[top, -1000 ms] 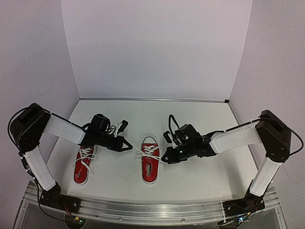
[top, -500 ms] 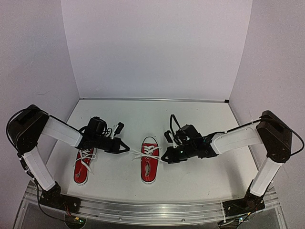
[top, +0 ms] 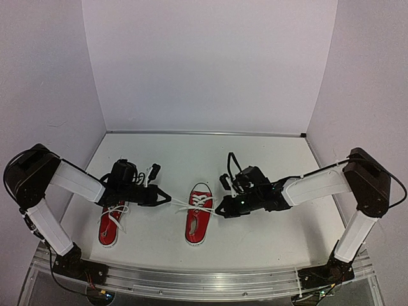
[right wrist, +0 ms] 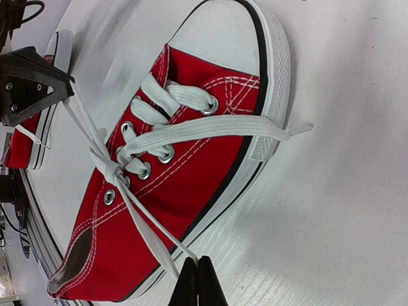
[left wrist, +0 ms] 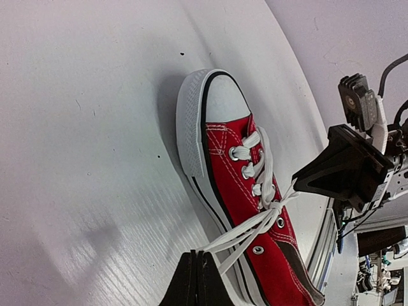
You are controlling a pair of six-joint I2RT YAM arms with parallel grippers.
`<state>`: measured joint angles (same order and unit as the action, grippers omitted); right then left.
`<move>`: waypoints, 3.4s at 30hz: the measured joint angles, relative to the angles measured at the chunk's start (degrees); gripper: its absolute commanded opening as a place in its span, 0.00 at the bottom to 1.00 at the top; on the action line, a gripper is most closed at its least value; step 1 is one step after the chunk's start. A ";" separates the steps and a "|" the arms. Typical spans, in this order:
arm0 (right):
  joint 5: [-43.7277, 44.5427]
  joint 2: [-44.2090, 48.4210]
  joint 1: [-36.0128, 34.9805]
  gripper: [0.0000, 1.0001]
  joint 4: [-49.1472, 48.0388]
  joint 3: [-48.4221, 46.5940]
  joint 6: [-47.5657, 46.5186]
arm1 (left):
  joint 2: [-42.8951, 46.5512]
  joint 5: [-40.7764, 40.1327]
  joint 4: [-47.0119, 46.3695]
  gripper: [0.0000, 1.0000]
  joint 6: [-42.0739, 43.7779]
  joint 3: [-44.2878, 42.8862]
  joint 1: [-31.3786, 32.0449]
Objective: Tie the shoes
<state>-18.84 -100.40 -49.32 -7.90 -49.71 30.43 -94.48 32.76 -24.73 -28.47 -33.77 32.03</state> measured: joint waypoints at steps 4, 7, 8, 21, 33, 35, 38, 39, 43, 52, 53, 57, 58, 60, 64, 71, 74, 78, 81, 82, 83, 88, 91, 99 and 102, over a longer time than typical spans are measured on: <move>0.01 0.00 0.00 0.00 -0.14 0.00 0.26 | 0.64 -0.03 -0.35 0.00 -0.45 1.11 0.00; 0.00 0.00 0.13 0.00 -0.24 0.03 0.44 | 0.91 0.06 -0.41 0.00 -0.45 1.55 0.00; -0.02 0.00 0.20 0.00 -0.26 0.04 0.47 | 1.00 0.08 -0.39 0.00 -0.24 1.55 0.10; 0.18 1.72 1.93 0.60 5.85 -4.45 -2.41 | 6.04 -4.86 11.23 0.56 7.60 -4.60 5.95; 1.57 22.17 2.05 0.98 7.91 -3.32 -1.47 | 23.94 -11.29 31.88 1.00 10.53 -14.33 4.59; 2.91 26.83 2.05 0.98 7.41 -2.49 -1.23 | 25.80 -12.62 33.69 1.00 10.19 -16.33 3.25; 5.74 32.90 2.05 0.98 6.24 0.92 -0.13 | 28.21 -15.12 37.70 1.00 8.46 -18.01 -0.25; 6.57 34.42 2.05 0.98 5.71 2.50 0.34 | 28.42 -16.17 39.00 1.00 7.87 -18.13 -1.54; 9.16 37.16 2.05 0.98 3.98 10.39 3.03 | 25.93 -19.03 40.97 1.00 5.26 -15.29 -4.09; 11.29 36.49 2.05 0.98 0.94 25.48 9.34 | 25.71 -22.43 43.07 1.00 -0.77 -3.07 -4.00; 11.29 35.94 2.05 0.98 0.13 25.69 9.84 | 26.31 -22.88 43.16 1.00 -1.07 -2.99 -4.00; 10.86 32.29 2.05 0.98 -4.17 25.73 10.79 | 27.65 -24.42 43.12 1.00 -1.77 -2.97 -4.00; 10.70 31.42 2.05 0.98 -4.80 25.73 10.93 | 27.67 -24.63 43.12 1.00 -1.82 -2.95 -4.00; 10.33 29.86 2.05 0.96 -5.67 25.67 11.00 | 27.67 -25.01 43.12 1.00 -1.86 -2.90 -4.00; 9.49 25.32 1.87 0.93 -5.86 23.17 11.08 | 27.57 -24.98 42.92 1.00 -1.82 -2.86 -4.00; 9.39 10.96 -2.51 0.91 -4.90 9.14 11.22 | 27.48 -24.95 42.71 1.00 -1.79 -2.83 -3.96; 9.37 5.57 -4.42 0.88 -4.81 4.41 11.46 | 27.90 -24.99 42.77 1.00 -1.67 -2.83 -3.96; 8.85 -0.06 -5.89 0.82 -3.97 0.23 11.73 | 28.68 -25.06 42.84 1.00 -1.59 -2.83 -3.96; 8.83 -2.58 -6.91 0.76 -2.40 -2.14 11.70 | 28.96 -25.08 42.88 1.00 -1.60 -2.86 -3.96; 8.88 -3.25 -7.26 0.73 -1.82 -2.88 11.69 | 28.96 -25.14 42.89 1.00 -1.62 -2.86 -3.96; 8.88 -3.58 -7.49 0.70 -1.43 -3.30 11.62 | 28.96 -25.26 42.91 1.00 -1.62 -2.86 -3.96; 8.72 -5.37 -8.77 0.47 -0.14 -5.23 11.88 | 29.02 -25.48 42.93 1.00 -1.66 -2.86 -3.96; 8.92 -5.44 -9.05 0.32 0.72 -5.40 12.43 | 29.36 -25.59 43.21 1.00 -1.68 -2.89 -3.96; 8.84 -4.59 -9.53 0.00 4.01 -6.20 13.25 | 30.34 -27.08 45.47 1.00 -1.68 -4.22 -3.96; 8.93 -4.61 -10.09 0.00 5.34 -7.20 13.58 | 30.47 -27.95 46.08 1.00 -1.68 -5.58 -3.96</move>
<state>-9.91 -105.01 -59.41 -2.56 -56.92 44.01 -64.01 4.81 21.35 -30.15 -39.34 28.08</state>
